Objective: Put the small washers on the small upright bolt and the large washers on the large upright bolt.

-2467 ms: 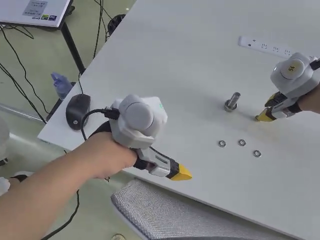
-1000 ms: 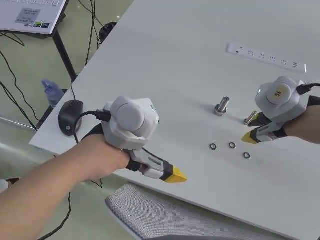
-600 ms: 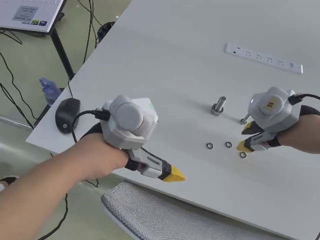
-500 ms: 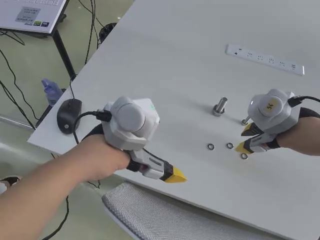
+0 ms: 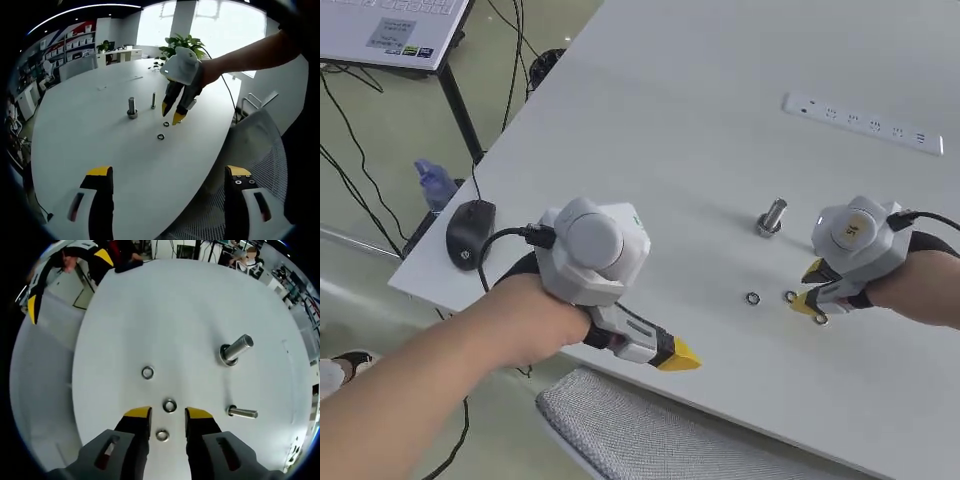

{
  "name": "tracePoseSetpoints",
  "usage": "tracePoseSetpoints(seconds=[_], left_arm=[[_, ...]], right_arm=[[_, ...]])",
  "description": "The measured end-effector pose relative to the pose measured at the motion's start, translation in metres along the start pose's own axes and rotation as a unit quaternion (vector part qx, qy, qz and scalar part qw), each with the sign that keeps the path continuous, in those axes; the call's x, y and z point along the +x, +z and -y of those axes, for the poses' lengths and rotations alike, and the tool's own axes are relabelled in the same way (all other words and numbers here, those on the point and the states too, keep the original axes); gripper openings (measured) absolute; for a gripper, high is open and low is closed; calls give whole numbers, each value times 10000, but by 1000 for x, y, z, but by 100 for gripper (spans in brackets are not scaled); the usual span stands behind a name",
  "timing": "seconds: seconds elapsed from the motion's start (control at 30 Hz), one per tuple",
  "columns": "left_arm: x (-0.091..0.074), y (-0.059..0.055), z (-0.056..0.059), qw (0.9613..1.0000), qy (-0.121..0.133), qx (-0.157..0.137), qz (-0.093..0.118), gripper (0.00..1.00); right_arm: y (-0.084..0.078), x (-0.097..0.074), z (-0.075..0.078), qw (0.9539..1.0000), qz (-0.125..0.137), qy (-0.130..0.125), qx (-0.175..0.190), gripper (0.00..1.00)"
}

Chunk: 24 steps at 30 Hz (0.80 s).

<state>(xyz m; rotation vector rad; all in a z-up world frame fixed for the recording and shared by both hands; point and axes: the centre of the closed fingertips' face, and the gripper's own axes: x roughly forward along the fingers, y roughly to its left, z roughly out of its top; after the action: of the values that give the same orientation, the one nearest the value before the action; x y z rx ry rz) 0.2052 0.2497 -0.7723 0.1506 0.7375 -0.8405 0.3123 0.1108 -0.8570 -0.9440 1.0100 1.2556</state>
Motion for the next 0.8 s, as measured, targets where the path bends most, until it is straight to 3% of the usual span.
tracePoseSetpoints(seconds=[0.23,0.47,0.8], left_arm=[[-2,-1,-2,10000,22,-30,-11,91],[-2,-1,-2,10000,19,-58,-6,91],[2,0,-2,10000,-7,-29,-41,88]], right_arm=[[-5,9,1,9999,-92,-26,-53,28],[-4,10,3,10000,-34,-15,22,28],[-4,10,1,9999,-168,31,-5,26]])
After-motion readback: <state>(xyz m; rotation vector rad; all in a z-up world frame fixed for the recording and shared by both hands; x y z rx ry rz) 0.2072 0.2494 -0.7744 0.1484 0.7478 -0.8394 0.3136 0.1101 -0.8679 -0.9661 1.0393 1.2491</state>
